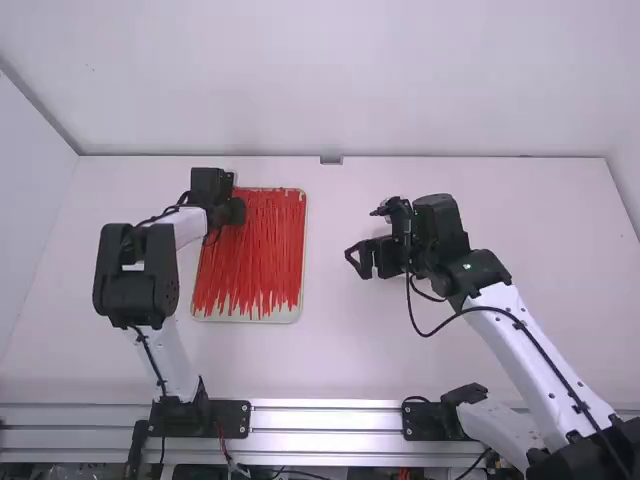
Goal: Fasten the cable tie
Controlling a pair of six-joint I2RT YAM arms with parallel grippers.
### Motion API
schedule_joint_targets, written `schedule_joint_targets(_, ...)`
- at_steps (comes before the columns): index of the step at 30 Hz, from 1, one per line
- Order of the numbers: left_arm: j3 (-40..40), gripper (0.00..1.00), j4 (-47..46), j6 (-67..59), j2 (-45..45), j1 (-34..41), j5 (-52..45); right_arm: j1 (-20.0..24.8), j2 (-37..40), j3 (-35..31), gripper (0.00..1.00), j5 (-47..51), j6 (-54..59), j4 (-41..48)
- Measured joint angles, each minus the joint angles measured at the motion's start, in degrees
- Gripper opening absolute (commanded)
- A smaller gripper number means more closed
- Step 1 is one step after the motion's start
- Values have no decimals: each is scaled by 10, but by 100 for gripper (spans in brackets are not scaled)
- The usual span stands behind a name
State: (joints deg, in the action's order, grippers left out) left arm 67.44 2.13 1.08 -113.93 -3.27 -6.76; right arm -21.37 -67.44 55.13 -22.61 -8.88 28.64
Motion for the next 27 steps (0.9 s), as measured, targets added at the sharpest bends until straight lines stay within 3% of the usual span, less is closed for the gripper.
schedule_joint_targets(13, 45, 32, -54, 6, -50, 0, 0, -13, 0, 0, 99, 0, -1, 1)
schedule_joint_targets(22, 142, 27, -153, 4, -50, 0, 11, -17, 0, 0, 98, 0, -1, 1)
schedule_joint_targets(27, 150, 23, -162, 4, -50, 0, 11, -17, 0, 0, 98, 1, -1, 1)
